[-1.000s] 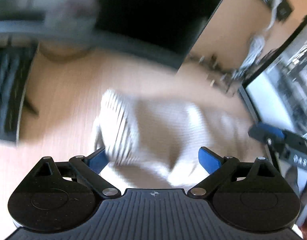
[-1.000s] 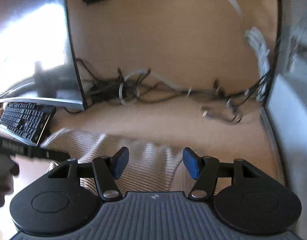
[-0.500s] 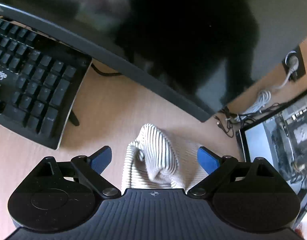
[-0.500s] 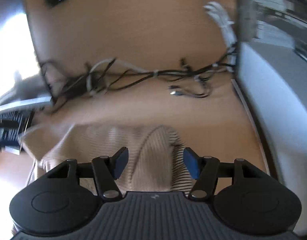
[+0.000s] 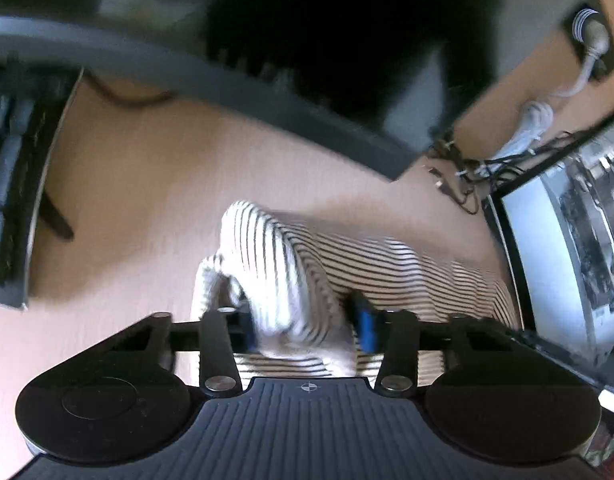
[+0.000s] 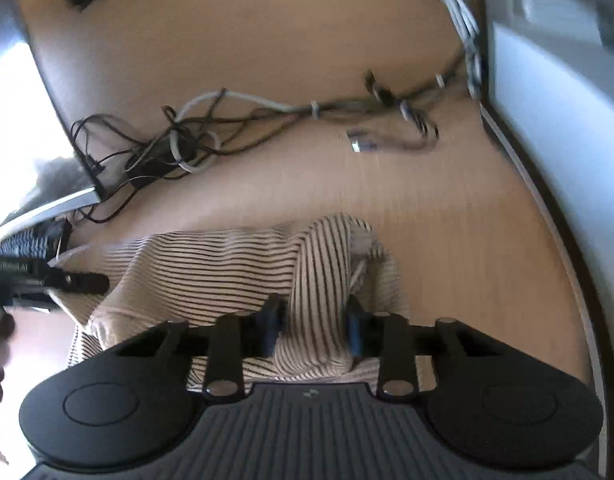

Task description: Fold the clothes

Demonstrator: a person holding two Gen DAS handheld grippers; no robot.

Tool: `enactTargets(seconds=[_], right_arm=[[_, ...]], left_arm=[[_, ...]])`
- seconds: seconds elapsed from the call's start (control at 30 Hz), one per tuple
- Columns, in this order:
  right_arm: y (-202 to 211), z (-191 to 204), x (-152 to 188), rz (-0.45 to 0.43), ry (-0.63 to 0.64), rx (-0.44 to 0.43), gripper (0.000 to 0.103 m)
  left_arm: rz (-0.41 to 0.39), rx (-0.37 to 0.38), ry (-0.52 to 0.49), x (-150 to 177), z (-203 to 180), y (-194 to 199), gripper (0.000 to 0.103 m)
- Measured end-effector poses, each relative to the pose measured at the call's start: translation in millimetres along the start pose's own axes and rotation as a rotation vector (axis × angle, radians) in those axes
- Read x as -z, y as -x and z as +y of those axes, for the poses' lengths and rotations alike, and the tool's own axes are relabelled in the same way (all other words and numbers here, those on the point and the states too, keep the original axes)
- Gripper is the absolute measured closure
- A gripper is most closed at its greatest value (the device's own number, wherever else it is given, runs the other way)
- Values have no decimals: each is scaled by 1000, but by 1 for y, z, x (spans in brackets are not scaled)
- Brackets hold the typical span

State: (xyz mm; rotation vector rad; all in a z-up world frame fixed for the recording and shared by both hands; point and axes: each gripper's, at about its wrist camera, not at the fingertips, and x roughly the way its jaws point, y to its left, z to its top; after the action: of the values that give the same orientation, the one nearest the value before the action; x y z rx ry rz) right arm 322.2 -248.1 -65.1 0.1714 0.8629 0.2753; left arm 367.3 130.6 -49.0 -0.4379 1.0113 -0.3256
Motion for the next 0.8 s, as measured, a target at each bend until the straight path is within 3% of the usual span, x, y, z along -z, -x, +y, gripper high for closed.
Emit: enactTargets(seconds=[0.13, 0.27, 0.37, 0.5, 0.6, 0.73, 0.8], right_arm=[[42, 9, -9, -76, 45, -59, 90], [90, 7, -6, -129, 29, -101, 90], [103, -3, 13, -112, 9, -72, 90], [79, -16, 48, -3, -17, 0, 89], [65, -17, 62, 47, -18, 26, 86], [67, -19, 65, 63, -43, -1, 78], [70, -23, 66, 49, -86, -35, 60]], left_arm=[[-68, 91, -49, 11, -16, 49, 74], [-72, 147, -98, 46, -28, 79, 74], [5, 144, -85, 78, -18, 65, 72], [139, 82, -49, 110, 3, 25, 71], [131, 96, -14, 110, 11, 30, 65], [61, 141, -24, 94, 16, 51, 34], [42, 172, -8, 87, 20, 55, 24]])
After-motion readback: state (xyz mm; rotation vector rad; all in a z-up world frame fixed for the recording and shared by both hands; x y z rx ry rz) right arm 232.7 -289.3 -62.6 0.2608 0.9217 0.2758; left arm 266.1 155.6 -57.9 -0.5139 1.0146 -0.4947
